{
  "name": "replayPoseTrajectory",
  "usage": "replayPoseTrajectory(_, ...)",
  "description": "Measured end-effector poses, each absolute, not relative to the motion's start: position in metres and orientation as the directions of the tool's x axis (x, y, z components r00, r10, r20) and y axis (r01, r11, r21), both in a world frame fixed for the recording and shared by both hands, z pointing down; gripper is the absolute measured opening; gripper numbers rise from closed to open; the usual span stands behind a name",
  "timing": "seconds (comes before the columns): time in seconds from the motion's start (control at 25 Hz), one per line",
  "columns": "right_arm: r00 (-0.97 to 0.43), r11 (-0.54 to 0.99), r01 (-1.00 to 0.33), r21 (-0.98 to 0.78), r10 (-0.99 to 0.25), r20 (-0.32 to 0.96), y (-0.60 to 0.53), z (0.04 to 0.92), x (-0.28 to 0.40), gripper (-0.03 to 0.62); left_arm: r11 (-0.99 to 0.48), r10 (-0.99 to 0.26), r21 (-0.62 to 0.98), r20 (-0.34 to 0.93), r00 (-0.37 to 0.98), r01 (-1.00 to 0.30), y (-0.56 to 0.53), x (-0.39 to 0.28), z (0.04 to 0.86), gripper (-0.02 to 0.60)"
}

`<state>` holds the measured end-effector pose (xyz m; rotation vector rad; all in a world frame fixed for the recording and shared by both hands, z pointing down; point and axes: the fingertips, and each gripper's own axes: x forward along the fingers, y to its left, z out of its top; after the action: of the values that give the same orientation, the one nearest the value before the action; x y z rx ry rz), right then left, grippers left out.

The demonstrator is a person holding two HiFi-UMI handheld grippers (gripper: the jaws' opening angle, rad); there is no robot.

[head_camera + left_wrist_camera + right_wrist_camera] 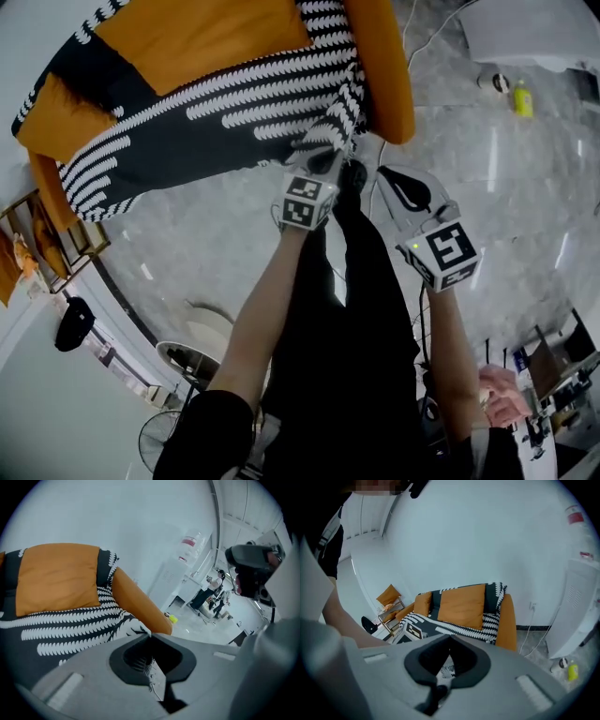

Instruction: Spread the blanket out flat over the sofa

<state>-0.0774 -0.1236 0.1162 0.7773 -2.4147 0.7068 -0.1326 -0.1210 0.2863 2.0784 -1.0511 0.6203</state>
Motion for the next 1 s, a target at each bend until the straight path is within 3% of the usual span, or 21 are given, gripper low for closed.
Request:
replayPoseTrajectory(0.64, -0.679, 0.665, -0.690, -0.286, -0.458, 0.573, -0.041, 0.143, -0.084, 0.003, -0.439, -0.458, 0.417, 0.658, 0.598, -0.796, -0.069, -0.099, 0.337, 0.018)
replayPoseTrajectory(1.0, -0.638, 0.630, -0.734, -0.253, -0.514, 0.573, 0.024, 0.152, -0.061, 0.003, -0.443, -0.519, 0.397, 0.617, 0.591, -0.804, -0.051, -0.086, 0.345, 0.017)
